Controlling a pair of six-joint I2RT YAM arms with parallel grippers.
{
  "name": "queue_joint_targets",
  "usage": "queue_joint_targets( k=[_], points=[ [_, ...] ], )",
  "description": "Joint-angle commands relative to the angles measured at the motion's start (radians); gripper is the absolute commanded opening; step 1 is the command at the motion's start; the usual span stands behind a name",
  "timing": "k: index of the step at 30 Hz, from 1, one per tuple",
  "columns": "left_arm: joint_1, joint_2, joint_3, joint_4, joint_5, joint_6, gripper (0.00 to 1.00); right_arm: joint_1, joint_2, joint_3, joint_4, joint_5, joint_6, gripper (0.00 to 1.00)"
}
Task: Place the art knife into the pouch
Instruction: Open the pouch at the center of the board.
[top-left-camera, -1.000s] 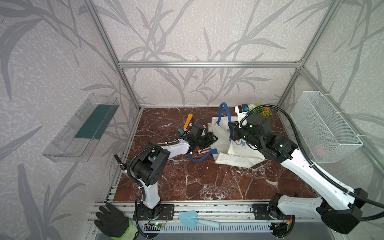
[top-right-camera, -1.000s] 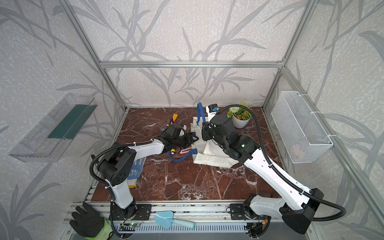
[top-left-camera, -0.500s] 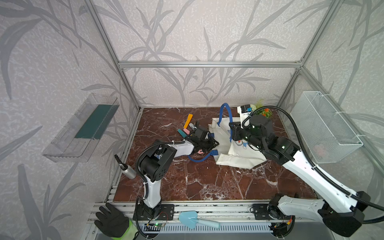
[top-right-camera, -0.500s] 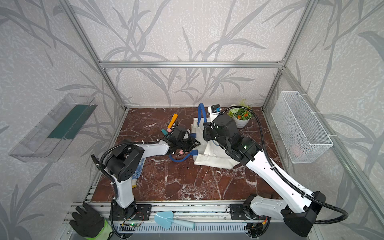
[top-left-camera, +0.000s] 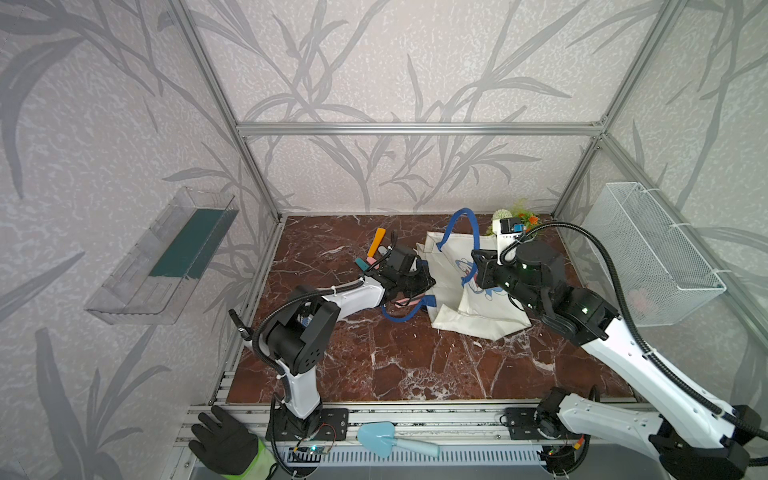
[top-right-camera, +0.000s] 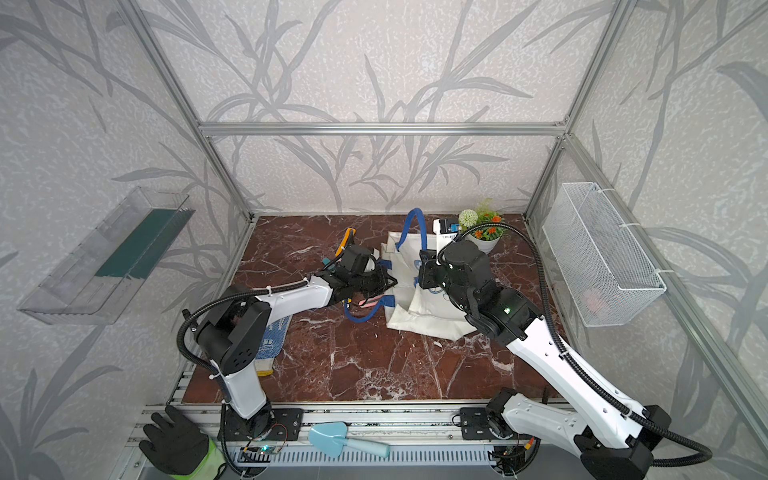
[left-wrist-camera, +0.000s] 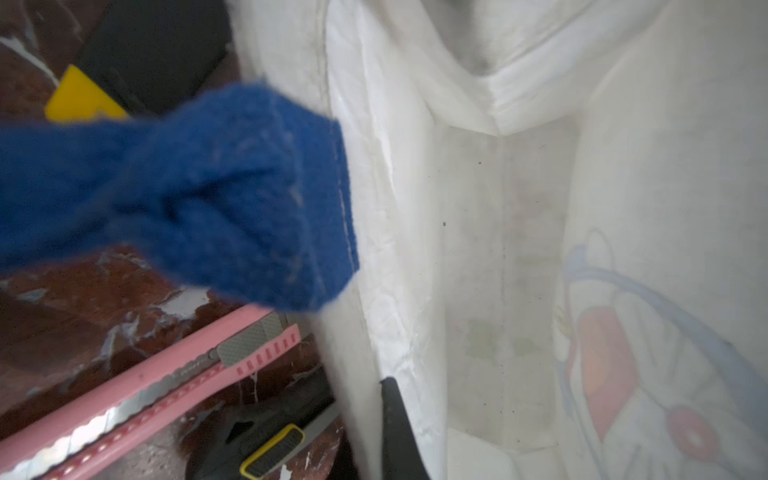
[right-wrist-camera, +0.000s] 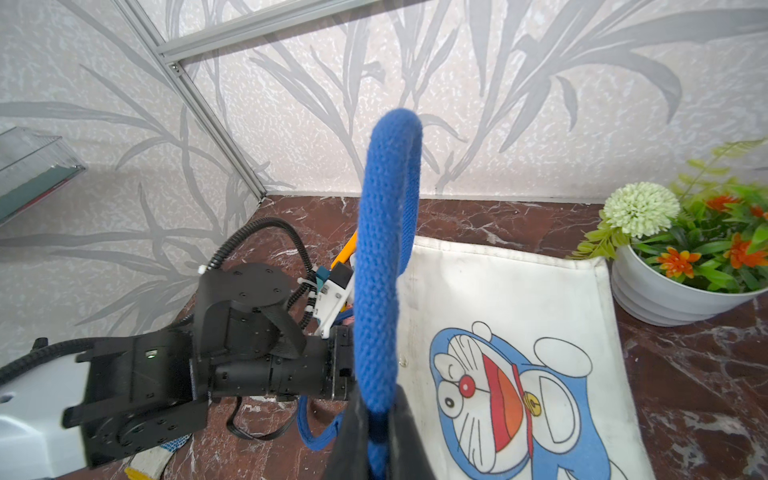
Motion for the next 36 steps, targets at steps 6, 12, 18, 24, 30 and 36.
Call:
queue_joint_targets(
  k=[6,12,18,24,30,36],
  points=[
    [-0.008,-0.060,0.153,-0.155,-0.028,0.110,0.00,-0.010,-0.092,-0.034,-0.113,0.134,0.005,0.58],
    [-0.019,-0.025,0.291,-0.275,-0.007,0.176,0.00,-0.011,-0.186,-0.101,-0.181,0.210,0.033,0.76],
    [-0.039,0.003,0.408,-0.384,-0.009,0.243,0.00,-0.010,-0.242,-0.133,-0.231,0.184,0.002,0.82],
    [-0.052,0.056,0.513,-0.457,0.008,0.283,0.00,-0.040,-0.197,-0.112,-0.278,0.110,-0.069,0.84],
    [-0.056,0.086,0.546,-0.469,0.022,0.292,0.00,-0.191,-0.079,-0.063,-0.269,-0.072,-0.109,0.84],
    [-0.063,0.082,0.547,-0.475,0.019,0.297,0.00,-0.319,0.060,-0.025,-0.250,-0.153,-0.127,0.79]
  ],
)
